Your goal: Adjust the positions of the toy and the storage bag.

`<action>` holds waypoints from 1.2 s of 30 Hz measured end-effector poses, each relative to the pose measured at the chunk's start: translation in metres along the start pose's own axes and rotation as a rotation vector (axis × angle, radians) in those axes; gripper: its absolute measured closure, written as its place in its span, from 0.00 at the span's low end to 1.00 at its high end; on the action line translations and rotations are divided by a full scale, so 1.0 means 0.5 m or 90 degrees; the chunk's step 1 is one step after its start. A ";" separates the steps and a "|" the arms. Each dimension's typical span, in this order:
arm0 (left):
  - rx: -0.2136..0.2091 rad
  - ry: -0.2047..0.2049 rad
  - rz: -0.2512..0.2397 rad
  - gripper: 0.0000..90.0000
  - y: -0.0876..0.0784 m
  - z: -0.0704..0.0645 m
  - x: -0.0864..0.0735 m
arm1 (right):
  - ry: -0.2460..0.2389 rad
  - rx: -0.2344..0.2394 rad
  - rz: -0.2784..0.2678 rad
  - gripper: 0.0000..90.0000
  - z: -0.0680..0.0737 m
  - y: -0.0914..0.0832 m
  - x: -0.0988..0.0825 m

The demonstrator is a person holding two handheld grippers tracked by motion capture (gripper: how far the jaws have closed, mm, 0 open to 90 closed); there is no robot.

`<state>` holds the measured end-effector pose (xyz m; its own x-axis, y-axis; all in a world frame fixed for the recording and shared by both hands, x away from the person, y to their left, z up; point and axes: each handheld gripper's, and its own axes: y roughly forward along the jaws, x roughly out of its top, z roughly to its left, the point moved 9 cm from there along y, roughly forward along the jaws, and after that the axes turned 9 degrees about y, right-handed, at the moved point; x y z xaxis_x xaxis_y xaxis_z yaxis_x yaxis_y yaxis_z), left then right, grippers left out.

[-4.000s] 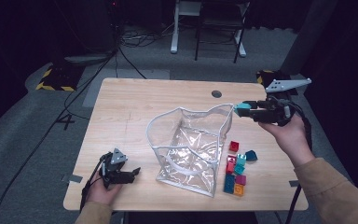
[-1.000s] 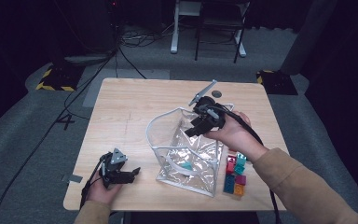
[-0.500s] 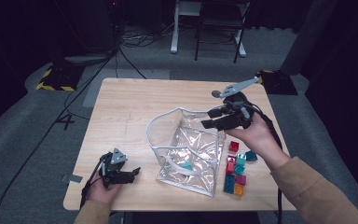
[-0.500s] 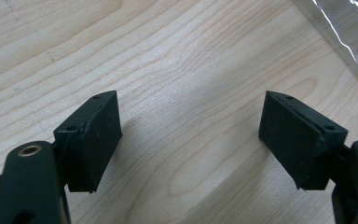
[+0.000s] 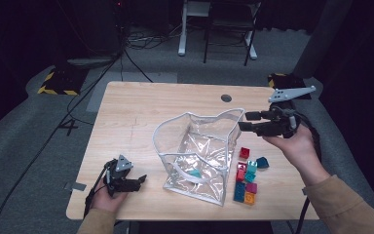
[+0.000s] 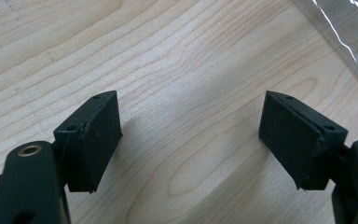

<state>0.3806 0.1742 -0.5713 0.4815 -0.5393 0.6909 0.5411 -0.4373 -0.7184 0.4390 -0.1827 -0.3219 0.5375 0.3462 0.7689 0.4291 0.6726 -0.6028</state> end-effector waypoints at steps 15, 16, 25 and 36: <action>0.000 0.000 0.000 0.24 0.000 0.000 0.000 | 0.053 -0.062 -0.040 0.53 -0.087 -0.076 -0.049; 0.000 0.000 0.001 0.24 0.000 0.000 0.000 | 0.057 -0.064 -0.042 0.53 -0.091 -0.079 -0.052; 0.000 0.000 0.000 0.24 0.000 0.000 0.000 | 0.083 -0.095 -0.043 0.53 -0.137 -0.102 -0.092; 0.000 0.000 0.000 0.24 0.000 0.000 0.000 | 0.115 -0.133 -0.029 0.48 -0.194 -0.077 -0.174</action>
<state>0.3806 0.1742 -0.5713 0.4814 -0.5392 0.6910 0.5409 -0.4376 -0.7183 0.4461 -0.3023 -0.3862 0.6274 0.1841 0.7566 0.5858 0.5286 -0.6144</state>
